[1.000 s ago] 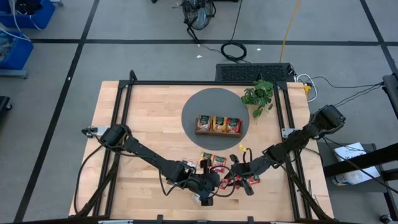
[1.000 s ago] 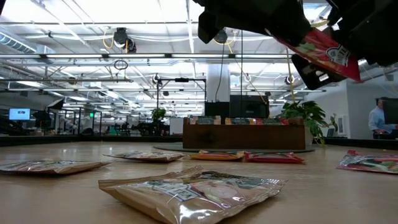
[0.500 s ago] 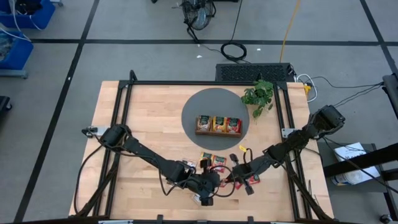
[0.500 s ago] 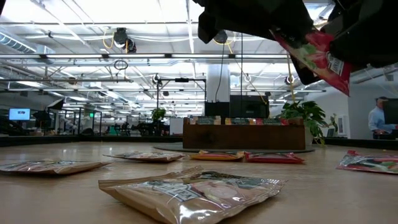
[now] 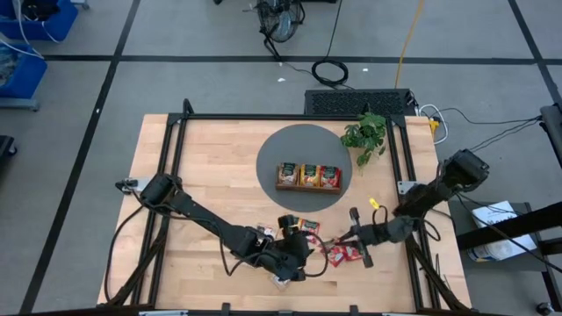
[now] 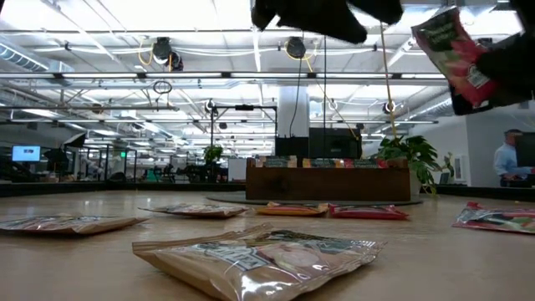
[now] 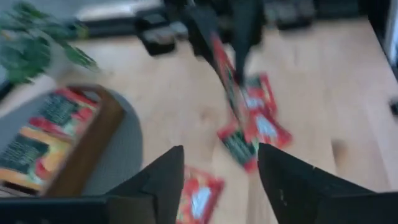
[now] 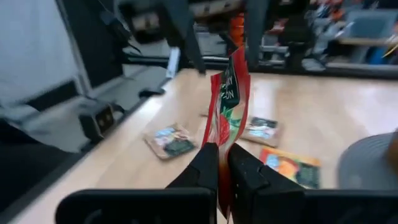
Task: Pick & Place Tea
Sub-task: Put the red tea bag into the right section of the wooden organizer
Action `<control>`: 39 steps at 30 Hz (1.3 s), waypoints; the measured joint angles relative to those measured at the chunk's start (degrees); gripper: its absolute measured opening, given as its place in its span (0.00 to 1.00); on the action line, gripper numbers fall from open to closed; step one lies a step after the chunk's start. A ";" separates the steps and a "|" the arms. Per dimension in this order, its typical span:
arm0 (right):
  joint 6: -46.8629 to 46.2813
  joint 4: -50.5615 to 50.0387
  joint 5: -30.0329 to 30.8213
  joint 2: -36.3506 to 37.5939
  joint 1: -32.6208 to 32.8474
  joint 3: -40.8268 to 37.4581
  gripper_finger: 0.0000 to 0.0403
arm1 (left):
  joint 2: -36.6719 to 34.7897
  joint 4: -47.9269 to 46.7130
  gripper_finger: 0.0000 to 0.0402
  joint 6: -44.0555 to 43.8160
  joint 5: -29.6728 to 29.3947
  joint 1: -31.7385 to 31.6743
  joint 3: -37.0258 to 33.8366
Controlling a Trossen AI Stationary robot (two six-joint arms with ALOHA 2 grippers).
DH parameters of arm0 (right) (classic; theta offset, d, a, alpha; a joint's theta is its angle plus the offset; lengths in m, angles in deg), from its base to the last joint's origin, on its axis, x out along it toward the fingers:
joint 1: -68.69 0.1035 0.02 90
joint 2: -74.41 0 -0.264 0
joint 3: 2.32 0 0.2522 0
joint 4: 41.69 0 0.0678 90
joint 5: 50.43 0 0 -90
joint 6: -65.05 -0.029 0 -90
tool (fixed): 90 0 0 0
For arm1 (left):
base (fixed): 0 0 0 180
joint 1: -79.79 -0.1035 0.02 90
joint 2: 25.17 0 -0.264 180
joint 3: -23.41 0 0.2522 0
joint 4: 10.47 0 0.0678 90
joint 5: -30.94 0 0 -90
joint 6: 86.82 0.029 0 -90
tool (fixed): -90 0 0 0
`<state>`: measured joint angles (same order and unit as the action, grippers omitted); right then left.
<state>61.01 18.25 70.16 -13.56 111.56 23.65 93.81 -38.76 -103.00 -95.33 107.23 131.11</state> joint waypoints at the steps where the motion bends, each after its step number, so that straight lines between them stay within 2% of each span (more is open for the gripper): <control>1: 1.85 -0.61 1.87 -0.30 1.03 0.80 0.01 | 0.00 2.46 0.54 0.28 -0.70 -0.11 -0.29; 5: 8.57 -0.86 7.26 -1.58 3.72 3.35 0.01 | 0.01 14.18 0.59 4.85 1.26 -0.47 -2.45; 7: 10.41 -1.04 9.63 -2.19 4.40 4.10 0.01 | 0.02 16.90 0.60 5.58 3.35 -0.53 -2.53; 14: 11.58 -0.22 11.63 -2.83 4.88 4.32 0.01 | 0.40 15.43 0.60 3.01 6.72 -1.15 -2.54; 22: 12.20 1.74 11.39 -2.83 4.88 4.34 0.01 | 0.98 13.77 0.58 -0.03 6.81 -2.15 -2.51; 26: 12.25 1.54 11.37 -2.83 4.88 4.34 0.01 | 1.05 13.44 0.47 -0.05 6.69 -2.53 -2.51; 34: 12.10 1.29 11.28 -2.83 4.86 4.34 0.01 | 1.05 12.91 0.04 2.20 6.47 -2.62 -2.51; 39: 8.95 0.77 11.13 -2.83 3.96 4.34 0.05 | 1.02 11.18 0.01 2.43 6.11 -2.62 -2.51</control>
<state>69.96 19.02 81.29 -16.39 115.52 27.99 94.83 -27.58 -100.57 -89.22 104.61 128.61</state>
